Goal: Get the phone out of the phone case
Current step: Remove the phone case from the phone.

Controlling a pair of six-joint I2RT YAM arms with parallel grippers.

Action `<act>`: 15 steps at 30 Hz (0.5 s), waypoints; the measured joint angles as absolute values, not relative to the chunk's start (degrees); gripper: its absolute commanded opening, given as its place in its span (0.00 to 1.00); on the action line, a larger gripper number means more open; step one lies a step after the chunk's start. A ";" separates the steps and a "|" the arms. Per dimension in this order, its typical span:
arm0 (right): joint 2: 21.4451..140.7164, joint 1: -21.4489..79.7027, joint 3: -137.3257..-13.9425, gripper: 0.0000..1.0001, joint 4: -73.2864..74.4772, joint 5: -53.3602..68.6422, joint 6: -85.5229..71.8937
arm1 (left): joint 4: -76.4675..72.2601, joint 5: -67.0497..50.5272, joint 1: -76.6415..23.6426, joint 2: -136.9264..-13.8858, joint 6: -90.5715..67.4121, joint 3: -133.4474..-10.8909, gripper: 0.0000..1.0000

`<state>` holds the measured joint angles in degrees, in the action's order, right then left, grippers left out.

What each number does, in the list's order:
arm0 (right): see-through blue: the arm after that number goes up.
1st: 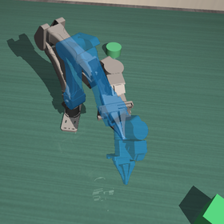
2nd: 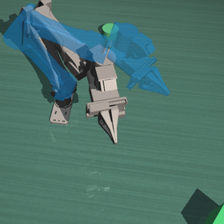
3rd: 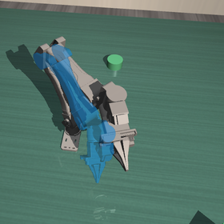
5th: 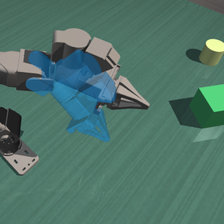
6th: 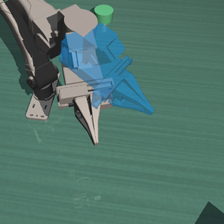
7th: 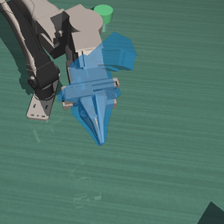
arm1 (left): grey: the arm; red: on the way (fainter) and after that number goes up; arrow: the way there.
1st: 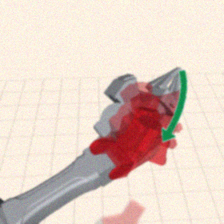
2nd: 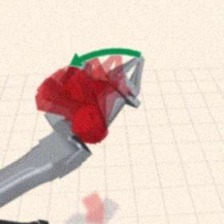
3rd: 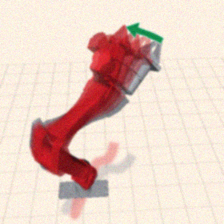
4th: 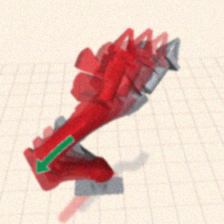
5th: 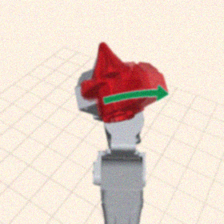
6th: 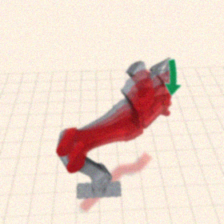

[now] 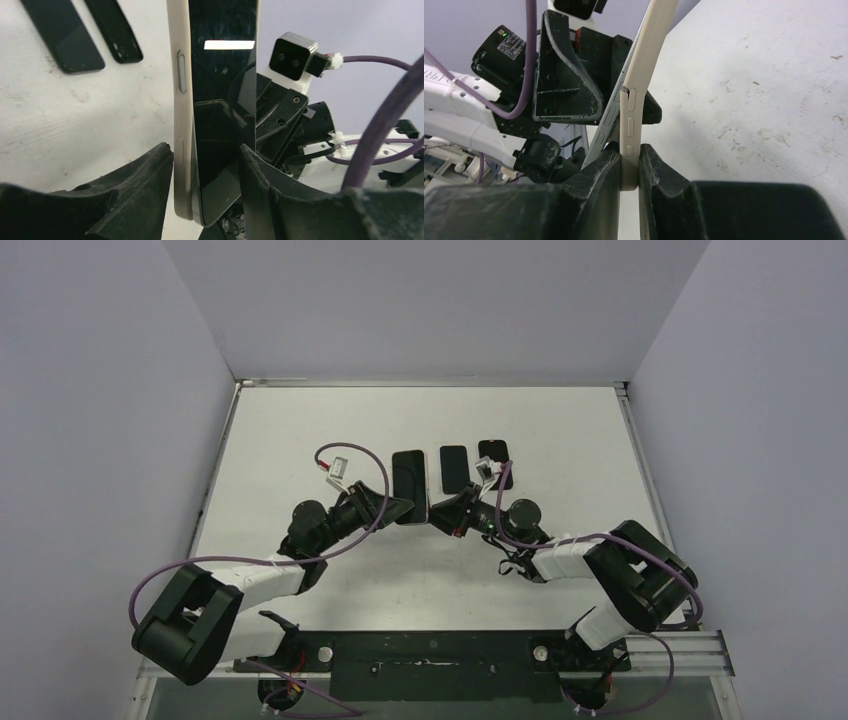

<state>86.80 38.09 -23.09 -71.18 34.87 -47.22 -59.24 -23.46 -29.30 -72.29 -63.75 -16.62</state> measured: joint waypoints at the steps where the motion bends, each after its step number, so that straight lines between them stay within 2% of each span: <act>1: 87.22 37.89 -23.09 0.00 -71.33 34.41 -47.29 | -57.45 -23.35 -29.28 -72.14 -62.83 -17.02 0.52; 5: 89.08 37.47 -22.09 0.00 -72.95 32.40 -48.38 | -48.86 -21.98 -29.19 -70.83 -58.61 -18.79 0.62; 15: 93.10 37.47 -19.88 0.00 -75.40 28.84 -50.43 | -27.92 -13.56 -30.68 -68.40 -47.66 -27.29 0.73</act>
<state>93.10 37.47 -19.88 -75.40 28.84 -50.43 -27.92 -13.56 -30.68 -68.40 -47.66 -27.29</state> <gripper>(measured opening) 0.153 0.710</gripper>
